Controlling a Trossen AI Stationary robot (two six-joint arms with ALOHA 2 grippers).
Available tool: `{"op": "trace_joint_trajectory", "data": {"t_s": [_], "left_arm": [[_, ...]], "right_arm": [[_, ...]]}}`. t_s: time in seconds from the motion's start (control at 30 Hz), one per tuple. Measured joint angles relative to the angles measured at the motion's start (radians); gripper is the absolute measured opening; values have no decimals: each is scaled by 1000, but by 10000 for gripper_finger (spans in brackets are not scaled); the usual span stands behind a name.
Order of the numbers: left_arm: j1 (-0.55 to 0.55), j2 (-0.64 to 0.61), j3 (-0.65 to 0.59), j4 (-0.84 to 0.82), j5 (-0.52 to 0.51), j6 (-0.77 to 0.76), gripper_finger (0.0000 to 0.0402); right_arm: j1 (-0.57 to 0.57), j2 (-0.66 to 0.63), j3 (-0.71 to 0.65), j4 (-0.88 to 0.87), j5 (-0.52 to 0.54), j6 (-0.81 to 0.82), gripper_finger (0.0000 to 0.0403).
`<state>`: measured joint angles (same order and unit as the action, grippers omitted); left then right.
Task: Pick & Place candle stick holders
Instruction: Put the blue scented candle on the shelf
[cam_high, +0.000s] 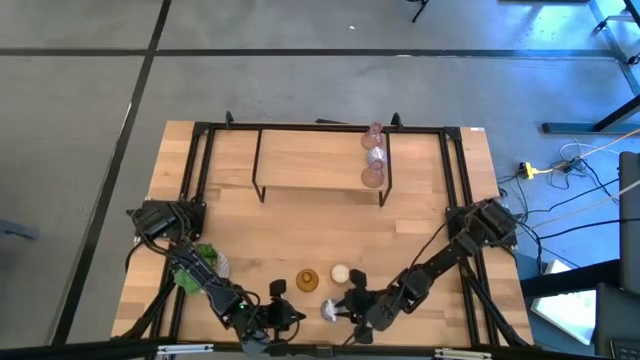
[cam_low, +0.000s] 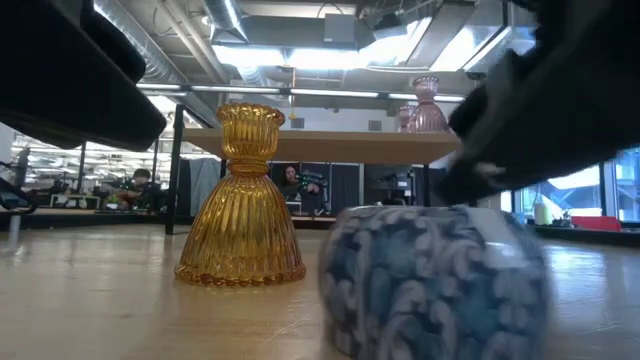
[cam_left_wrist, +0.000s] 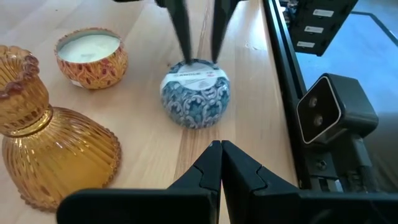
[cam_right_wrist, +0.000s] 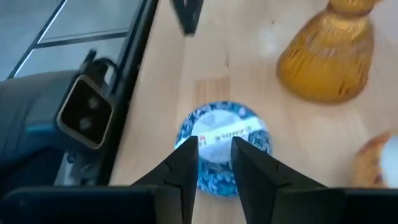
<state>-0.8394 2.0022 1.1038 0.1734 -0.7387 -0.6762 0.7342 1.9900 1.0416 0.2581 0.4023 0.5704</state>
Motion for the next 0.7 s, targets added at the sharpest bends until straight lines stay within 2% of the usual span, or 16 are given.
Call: {"op": "trace_joint_trajectory", "data": {"t_s": [0.27,0.37,0.47,0.57,0.7], "left_arm": [[0,0,0,-21,-6,-17,2],[-2,0,0,-21,-39,-17,2],[-5,7,1,-6,-56,-1,7],[-3,30,1,25,-47,7,34],[4,79,1,113,-66,82,98]], "right_arm": [[-5,-15,20,91,0,-114,131],[16,-40,75,32,-33,-149,150],[69,-55,122,-110,-34,-155,166],[123,-61,144,-246,42,-108,177],[160,-47,143,-367,161,15,183]]}}
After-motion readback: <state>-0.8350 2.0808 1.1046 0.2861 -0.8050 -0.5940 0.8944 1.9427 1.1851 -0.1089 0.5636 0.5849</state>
